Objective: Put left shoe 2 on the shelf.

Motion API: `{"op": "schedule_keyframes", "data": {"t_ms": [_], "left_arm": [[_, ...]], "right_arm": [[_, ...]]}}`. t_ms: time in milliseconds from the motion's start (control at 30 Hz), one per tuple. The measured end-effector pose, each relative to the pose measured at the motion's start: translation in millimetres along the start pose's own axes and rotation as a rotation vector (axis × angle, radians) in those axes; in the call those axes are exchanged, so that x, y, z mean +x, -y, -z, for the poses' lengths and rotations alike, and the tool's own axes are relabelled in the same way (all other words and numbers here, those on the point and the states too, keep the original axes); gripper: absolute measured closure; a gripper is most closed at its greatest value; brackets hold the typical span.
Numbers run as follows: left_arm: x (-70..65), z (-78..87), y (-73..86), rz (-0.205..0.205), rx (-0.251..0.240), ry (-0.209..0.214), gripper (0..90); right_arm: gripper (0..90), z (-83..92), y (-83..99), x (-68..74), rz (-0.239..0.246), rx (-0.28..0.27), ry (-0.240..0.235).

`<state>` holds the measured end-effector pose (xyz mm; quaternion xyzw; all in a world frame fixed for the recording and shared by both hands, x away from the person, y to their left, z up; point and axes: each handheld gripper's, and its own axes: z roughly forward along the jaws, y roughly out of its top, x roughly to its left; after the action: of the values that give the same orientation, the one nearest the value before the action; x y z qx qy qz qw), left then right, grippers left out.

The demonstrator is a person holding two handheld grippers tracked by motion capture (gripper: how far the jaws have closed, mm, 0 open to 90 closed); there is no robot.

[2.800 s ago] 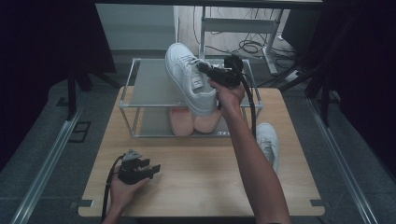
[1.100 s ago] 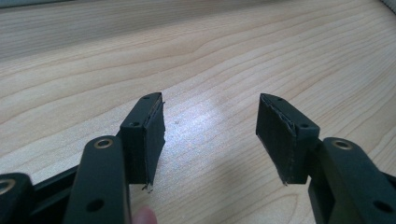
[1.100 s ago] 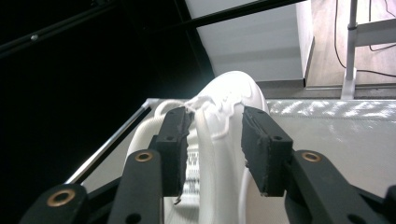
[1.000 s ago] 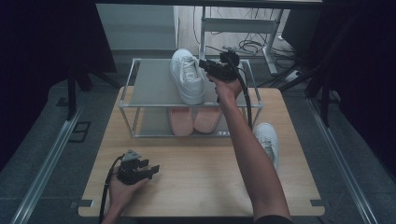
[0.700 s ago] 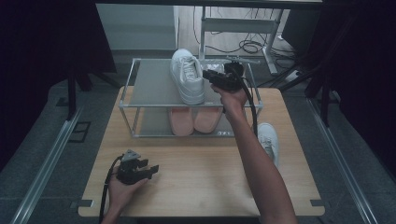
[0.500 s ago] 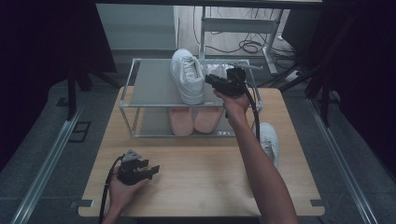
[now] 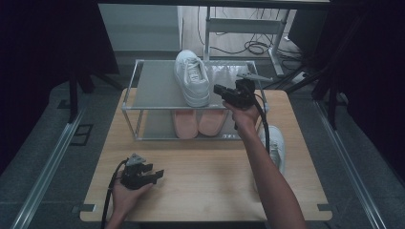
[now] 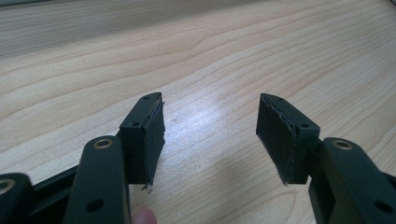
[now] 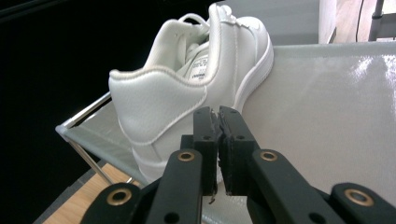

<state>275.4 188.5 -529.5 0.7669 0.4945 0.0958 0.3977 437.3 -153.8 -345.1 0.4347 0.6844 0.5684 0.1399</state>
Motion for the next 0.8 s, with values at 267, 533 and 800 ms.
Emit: {"op": "schedule_keyframes", "data": {"t_ms": [267, 533, 800], "left_arm": [[1.1, 1.8, -0.3, -0.007, -0.004, -0.004, 42.3], [0.6, 2.3, -0.5, -0.005, -0.003, 0.009, 42.3], [0.5, 3.4, -1.1, -0.005, -0.008, 0.018, 42.3]], "right_arm": [[87.9, -3.5, 8.7, -1.9, -0.007, 0.015, -0.001], [88.8, -9.5, 14.9, 0.3, 0.000, 0.036, -0.007], [89.9, -15.4, 19.9, 6.2, 0.010, 0.056, -0.020]]}}
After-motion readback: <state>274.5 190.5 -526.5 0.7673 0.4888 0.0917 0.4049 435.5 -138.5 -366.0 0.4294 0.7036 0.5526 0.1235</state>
